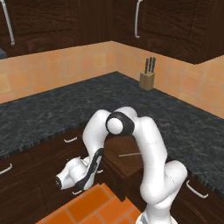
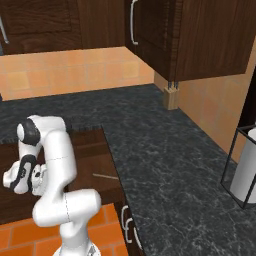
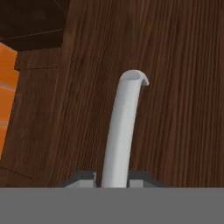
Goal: Take a straw from the drawer in front and place it inside the glass cup on the dining counter.
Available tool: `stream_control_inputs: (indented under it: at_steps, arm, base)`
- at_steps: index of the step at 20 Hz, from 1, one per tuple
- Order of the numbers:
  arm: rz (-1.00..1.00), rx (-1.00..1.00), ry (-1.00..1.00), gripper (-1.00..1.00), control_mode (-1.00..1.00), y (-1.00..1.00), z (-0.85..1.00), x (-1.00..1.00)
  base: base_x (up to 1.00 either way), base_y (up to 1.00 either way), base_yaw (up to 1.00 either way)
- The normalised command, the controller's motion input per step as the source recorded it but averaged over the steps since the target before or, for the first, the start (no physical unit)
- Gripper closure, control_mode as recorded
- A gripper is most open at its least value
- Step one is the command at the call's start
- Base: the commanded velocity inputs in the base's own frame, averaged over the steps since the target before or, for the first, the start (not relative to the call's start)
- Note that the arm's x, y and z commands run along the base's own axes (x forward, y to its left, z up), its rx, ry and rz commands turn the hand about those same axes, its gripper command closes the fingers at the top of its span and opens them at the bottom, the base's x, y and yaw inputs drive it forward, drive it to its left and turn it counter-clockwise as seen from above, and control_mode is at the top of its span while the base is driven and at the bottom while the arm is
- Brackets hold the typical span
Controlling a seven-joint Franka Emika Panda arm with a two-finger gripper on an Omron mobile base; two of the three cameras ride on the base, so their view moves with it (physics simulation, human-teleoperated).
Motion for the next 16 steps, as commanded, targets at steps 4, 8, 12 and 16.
stream_control_inputs:
  at_steps: [4,8,12,16]
  arm:
    - [0.04,0.0,0.08,-1.0,-1.0,1.0,0.04,-0.31]
    - [0.0,0.11,0.0,-1.0,-1.0,0.59,0.74,-0.52]
    - [0.0,0.28,0.0,-1.0,-1.0,0.04,1.0,-0.58]
    - [0.0,0.34,0.0,-1.0,-1.0,-0.12,1.0,-0.4]
  base:
    - [0.0,0.0,0.0]
    - [0.0,0.0,0.0]
    - [0.0,0.0,0.0]
    - [0.0,0.0,0.0]
